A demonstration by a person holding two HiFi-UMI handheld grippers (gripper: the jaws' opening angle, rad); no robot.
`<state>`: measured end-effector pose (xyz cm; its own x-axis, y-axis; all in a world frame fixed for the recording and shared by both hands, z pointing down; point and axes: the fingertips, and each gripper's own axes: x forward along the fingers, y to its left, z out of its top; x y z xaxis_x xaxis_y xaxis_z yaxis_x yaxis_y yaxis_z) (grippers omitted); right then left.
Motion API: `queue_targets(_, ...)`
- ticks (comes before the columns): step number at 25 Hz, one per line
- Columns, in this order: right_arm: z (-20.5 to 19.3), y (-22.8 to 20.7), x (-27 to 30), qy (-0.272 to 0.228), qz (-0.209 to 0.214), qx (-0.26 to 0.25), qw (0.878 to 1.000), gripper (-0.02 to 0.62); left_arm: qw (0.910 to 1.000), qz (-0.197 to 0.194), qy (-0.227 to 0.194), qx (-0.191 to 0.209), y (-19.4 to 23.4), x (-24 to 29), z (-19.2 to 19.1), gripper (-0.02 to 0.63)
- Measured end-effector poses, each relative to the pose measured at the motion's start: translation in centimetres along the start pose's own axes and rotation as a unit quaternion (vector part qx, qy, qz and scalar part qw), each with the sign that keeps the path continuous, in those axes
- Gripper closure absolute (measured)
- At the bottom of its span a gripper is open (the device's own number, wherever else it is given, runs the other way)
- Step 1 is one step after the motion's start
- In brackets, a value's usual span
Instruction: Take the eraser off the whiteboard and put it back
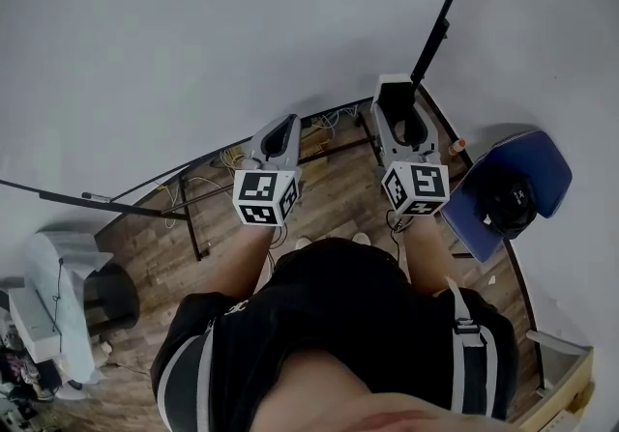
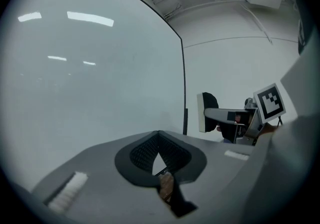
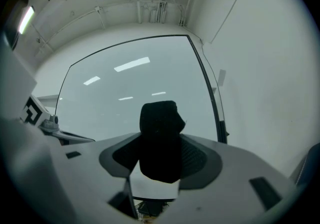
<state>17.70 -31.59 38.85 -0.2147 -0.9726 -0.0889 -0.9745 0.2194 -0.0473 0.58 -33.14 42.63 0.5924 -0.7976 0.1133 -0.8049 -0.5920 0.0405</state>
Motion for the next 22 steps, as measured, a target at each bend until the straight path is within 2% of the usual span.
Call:
queue_targets(9,0.7,-0.2,0.2,-0.007,0.008,0.009,1.000,0.368,1.0000,0.009,0.002,-0.002,-0.4,-0.9,-0.2,0.595)
queue_targets(16,4.2,-2.0,3.9,-0.033,0.027,0.038,0.998,0.368,0.9989,0.044,0.009,-0.011,1.0,-2.6,-1.0,0.595)
queue_targets(22,7.9,-4.0,8.0,-0.052,0.029,0.042,0.997,0.369,0.9978,0.065,0.011,-0.011,2.3,-3.9,-1.2,0.595)
